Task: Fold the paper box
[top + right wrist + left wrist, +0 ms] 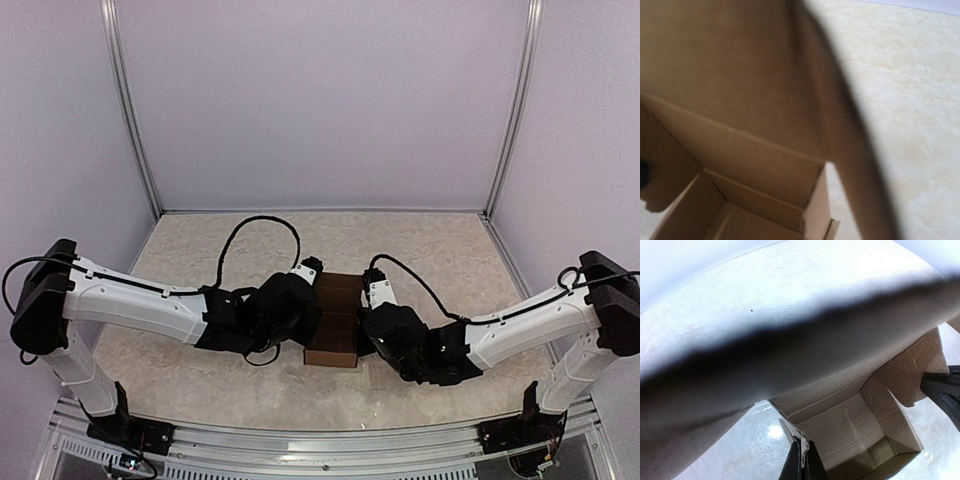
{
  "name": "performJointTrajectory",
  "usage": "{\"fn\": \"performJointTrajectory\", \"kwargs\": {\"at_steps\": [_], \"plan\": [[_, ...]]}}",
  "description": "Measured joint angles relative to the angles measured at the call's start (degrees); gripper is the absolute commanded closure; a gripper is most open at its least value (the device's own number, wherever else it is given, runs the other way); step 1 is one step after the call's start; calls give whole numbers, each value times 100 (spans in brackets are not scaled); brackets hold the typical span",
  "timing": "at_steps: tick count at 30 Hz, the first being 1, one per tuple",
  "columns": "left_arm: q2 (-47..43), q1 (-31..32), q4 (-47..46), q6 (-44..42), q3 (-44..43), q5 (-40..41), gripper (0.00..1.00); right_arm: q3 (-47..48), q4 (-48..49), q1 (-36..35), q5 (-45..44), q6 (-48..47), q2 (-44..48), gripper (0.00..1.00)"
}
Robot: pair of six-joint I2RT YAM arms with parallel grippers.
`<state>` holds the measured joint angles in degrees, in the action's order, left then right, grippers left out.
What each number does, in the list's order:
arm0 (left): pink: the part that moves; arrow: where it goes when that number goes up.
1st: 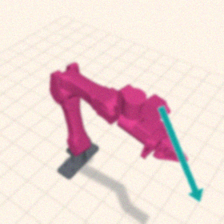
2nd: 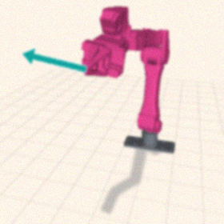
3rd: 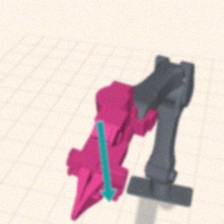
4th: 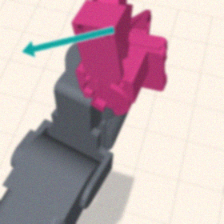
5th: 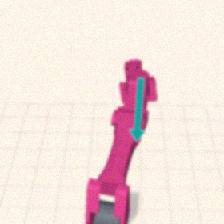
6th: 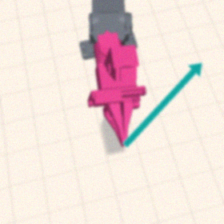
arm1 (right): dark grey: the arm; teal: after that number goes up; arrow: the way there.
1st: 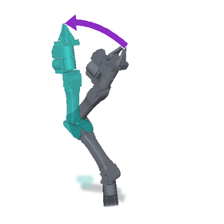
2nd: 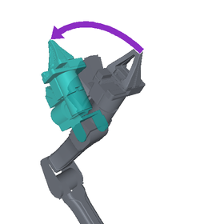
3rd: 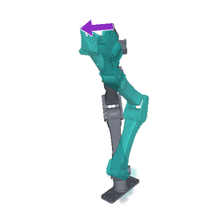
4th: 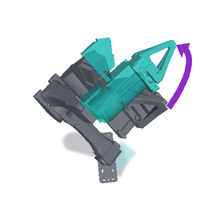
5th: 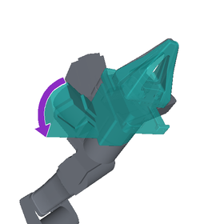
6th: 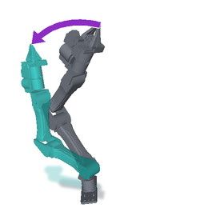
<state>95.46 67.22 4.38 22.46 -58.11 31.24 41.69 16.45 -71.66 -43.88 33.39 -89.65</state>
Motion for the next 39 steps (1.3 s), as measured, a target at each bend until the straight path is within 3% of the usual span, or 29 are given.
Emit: {"fn": "performJointTrajectory", "kwargs": {"at_steps": [33,39], "plan": [[-4,1029,-522,1169,686,1150,100,-9,-466,-1071,-1268,1351,-361,100],[17,1187,-485,1287,739,1255,100,-37,-682,-1211,-1276,1606,-376,89]]}}
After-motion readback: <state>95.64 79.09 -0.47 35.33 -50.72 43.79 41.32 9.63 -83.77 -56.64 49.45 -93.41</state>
